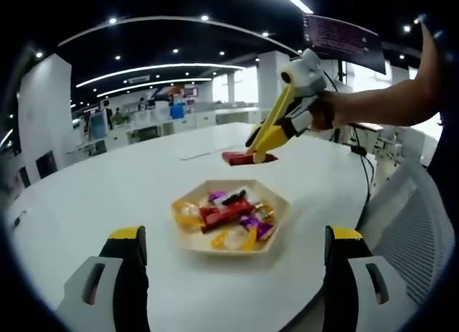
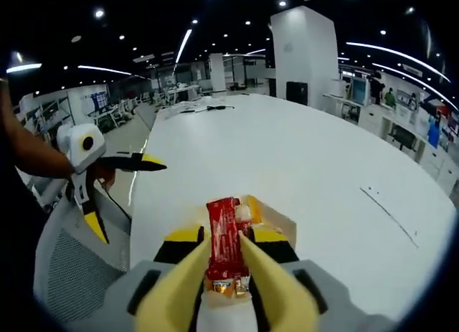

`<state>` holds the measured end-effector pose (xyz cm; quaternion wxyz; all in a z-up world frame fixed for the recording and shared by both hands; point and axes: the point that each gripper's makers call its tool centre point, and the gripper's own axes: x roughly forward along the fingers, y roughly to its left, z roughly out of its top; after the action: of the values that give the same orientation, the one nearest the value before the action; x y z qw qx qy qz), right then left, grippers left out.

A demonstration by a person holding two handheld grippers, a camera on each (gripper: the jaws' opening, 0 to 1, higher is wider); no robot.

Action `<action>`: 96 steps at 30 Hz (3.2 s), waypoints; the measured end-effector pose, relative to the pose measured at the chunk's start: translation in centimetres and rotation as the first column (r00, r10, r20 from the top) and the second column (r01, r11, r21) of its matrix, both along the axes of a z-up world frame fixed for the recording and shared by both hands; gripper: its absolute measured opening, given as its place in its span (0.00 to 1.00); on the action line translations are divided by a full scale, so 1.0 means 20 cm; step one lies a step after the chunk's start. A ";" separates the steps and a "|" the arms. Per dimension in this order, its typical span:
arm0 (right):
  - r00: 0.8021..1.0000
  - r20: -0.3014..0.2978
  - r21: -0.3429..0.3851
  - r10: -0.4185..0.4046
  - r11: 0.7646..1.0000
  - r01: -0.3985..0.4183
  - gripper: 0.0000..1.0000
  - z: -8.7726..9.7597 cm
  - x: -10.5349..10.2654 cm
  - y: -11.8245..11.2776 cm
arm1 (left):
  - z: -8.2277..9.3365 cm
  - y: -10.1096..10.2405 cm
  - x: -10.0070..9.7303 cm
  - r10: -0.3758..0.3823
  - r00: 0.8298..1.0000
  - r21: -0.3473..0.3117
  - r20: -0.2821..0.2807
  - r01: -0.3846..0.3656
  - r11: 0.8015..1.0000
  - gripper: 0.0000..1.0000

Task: Place the target food into the container with the food tongs after gripping and lifting it, then release it inside without dropping or visibly crushing the food.

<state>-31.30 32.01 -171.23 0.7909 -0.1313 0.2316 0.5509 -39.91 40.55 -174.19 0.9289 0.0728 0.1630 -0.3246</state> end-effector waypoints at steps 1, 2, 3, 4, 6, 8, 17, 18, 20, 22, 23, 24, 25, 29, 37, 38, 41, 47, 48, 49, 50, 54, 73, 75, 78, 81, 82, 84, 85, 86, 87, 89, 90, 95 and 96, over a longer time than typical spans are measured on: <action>1.000 0.001 0.001 0.008 1.000 -0.008 0.23 0.01 0.00 0.02 | 0.00 0.00 0.00 -0.001 1.000 0.003 -0.001 0.001 1.000 1.00; 1.000 0.005 0.001 0.015 1.000 -0.015 0.23 0.01 0.00 0.04 | 0.00 0.00 0.00 -0.004 1.000 0.005 0.001 0.004 1.000 1.00; 1.000 0.009 0.001 0.022 1.000 -0.022 0.23 0.01 0.00 0.06 | -0.01 -0.01 -0.01 -0.008 1.000 0.007 0.000 0.008 1.000 1.00; 1.000 0.008 0.002 0.025 1.000 -0.025 0.23 0.02 0.00 0.08 | -0.01 -0.01 -0.01 -0.014 1.000 0.012 -0.004 0.014 1.000 1.00; 0.999 0.009 0.005 0.034 0.999 -0.034 0.23 0.02 0.01 0.11 | -0.01 -0.01 -0.01 -0.013 1.000 0.020 0.002 0.013 1.000 1.00; 0.999 0.010 0.007 0.041 0.999 -0.041 0.23 0.04 0.01 0.14 | 0.00 0.01 0.00 0.003 1.000 0.019 0.015 -0.004 1.000 1.00; 0.997 0.020 -0.005 0.075 0.997 -0.075 0.23 0.03 0.02 0.24 | 0.01 0.02 0.01 0.019 1.000 0.014 0.019 -0.019 1.000 1.00; 0.997 0.022 -0.010 0.075 0.997 -0.074 0.23 0.02 0.03 0.24 | 0.01 0.02 0.01 0.020 1.000 0.012 0.020 -0.021 1.000 1.00; 0.997 0.023 -0.015 0.073 0.997 -0.072 0.23 0.01 0.03 0.24 | 0.01 0.02 0.02 0.022 1.000 0.013 0.019 -0.022 1.000 1.00; 0.998 0.018 -0.014 0.067 0.998 -0.067 0.23 0.01 0.04 0.25 | 0.01 0.02 0.01 0.019 1.000 0.013 0.022 -0.019 1.000 1.00; 0.998 0.020 -0.015 0.067 0.998 -0.067 0.23 0.01 0.04 0.25 | 0.01 0.02 0.02 0.018 1.000 0.014 0.022 -0.018 1.000 1.00; 0.997 0.023 -0.015 0.067 0.998 -0.067 0.23 0.01 0.04 0.25 | 0.01 0.02 0.02 0.018 1.000 0.017 0.019 -0.018 1.000 1.00; 0.997 0.024 -0.015 0.069 0.998 -0.069 0.23 0.01 0.04 0.25 | 0.01 0.02 0.02 0.018 1.000 0.015 0.019 -0.018 1.000 1.00; 0.996 0.030 -0.023 0.086 0.996 -0.085 0.23 -0.01 0.04 0.26 | 0.00 0.01 0.01 0.014 1.000 0.017 0.017 -0.014 1.000 1.00; 0.994 0.040 -0.027 0.106 0.994 -0.105 0.26 -0.03 0.02 0.27 | 0.00 0.02 0.02 0.015 1.000 0.014 0.013 -0.016 1.000 1.00; 0.993 0.044 -0.021 0.110 0.994 -0.109 0.27 -0.02 0.02 0.27 | 0.00 0.02 0.01 0.015 1.000 0.012 0.013 -0.015 1.000 1.00; 0.993 0.044 -0.013 0.106 0.994 -0.105 0.27 -0.01 0.03 0.26 | 0.00 0.02 0.01 0.012 1.000 0.014 0.012 -0.012 1.000 1.00; 0.994 0.059 0.008 0.096 0.995 -0.096 0.28 0.03 0.03 0.24 | 0.00 0.01 0.01 0.008 1.000 0.012 0.009 -0.008 1.000 1.00; 0.994 0.062 0.018 0.094 0.995 -0.095 0.28 0.05 0.03 0.23 | 0.00 0.01 0.01 0.008 1.000 0.012 0.008 -0.008 1.000 1.00; 0.994 0.067 0.028 0.091 0.995 -0.093 0.28 0.06 0.04 0.23 | 0.00 0.01 0.01 0.008 1.000 0.013 0.008 -0.008 1.000 1.00; 0.993 0.079 0.044 0.089 0.995 -0.093 0.28 0.08 0.04 0.23 | 0.00 0.01 0.01 0.008 1.000 0.011 0.008 -0.008 1.000 1.00; 0.983 0.176 0.137 0.049 0.988 -0.074 0.27 0.21 0.07 0.20 | 0.01 0.02 0.01 0.018 1.000 -0.005 0.005 -0.018 1.000 1.00; 0.982 0.190 0.222 -0.001 0.974 -0.042 0.28 0.36 -0.05 -0.20 | 0.27 -0.11 0.08 -0.148 0.989 -0.133 0.010 0.148 0.980 0.99; 0.981 0.192 0.220 -0.011 0.975 -0.033 0.29 0.36 -0.08 -0.23 | 0.33 -0.18 0.11 -0.208 0.978 -0.091 0.032 0.210 0.973 0.99; 0.981 0.192 0.237 -0.017 0.971 -0.030 0.29 0.38 -0.12 -0.28 | 0.38 -0.29 0.14 -0.269 0.962 -0.085 0.041 0.271 0.959 0.99; 0.983 0.185 0.278 -0.006 0.960 -0.046 0.29 0.41 -0.17 -0.32 | 0.42 -0.38 0.17 -0.326 0.944 -0.077 0.049 0.329 0.941 0.98; 0.983 0.184 0.322 0.013 0.944 -0.073 0.29 0.44 -0.20 -0.32 | 0.43 -0.42 0.16 -0.360 0.932 -0.083 0.051 0.363 0.928 0.97; 0.984 0.176 0.362 0.037 0.927 -0.100 0.29 0.46 -0.24 -0.33 | 0.47 -0.49 0.12 -0.437 0.898 -0.101 0.061 0.441 0.892 0.93; 0.981 0.183 0.375 0.058 0.919 -0.124 0.29 0.48 -0.27 -0.33 | 0.51 -0.55 0.08 -0.487 0.871 -0.111 0.068 0.492 0.864 0.93; 0.979 0.191 0.379 0.068 0.915 -0.138 0.29 0.48 -0.29 -0.33 | 0.52 -0.57 0.07 -0.515 0.856 -0.110 0.056 0.518 0.848 0.93; 0.979 0.191 0.375 0.069 0.917 -0.138 0.29 0.48 -0.30 -0.33 | 0.54 -0.59 0.07 -0.529 0.847 -0.109 0.050 0.531 0.840 0.93; 0.976 0.193 0.371 0.098 0.914 -0.165 0.28 0.48 -0.34 -0.33 | 0.57 -0.62 0.05 -0.563 0.825 -0.104 0.046 0.564 0.819 0.91; 0.977 0.185 0.380 0.109 0.909 -0.173 0.28 0.49 -0.36 -0.32 | 0.59 -0.63 0.06 -0.566 0.823 -0.100 0.050 0.568 0.817 0.90; 0.971 0.200 0.403 0.129 0.892 -0.202 0.28 0.52 -0.42 -0.31 | 0.62 -0.67 0.05 -0.616 0.786 -0.080 0.050 0.618 0.782 0.71; 0.972 0.197 0.413 0.129 0.888 -0.201 0.27 0.52 -0.43 -0.31 | 0.62 -0.69 0.05 -0.625 0.779 -0.068 0.049 0.627 0.776 0.68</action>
<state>-39.90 25.79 -160.75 0.7669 -0.0179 0.0268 0.6410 -38.91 26.70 -161.80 0.7723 0.0891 0.1054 -0.6200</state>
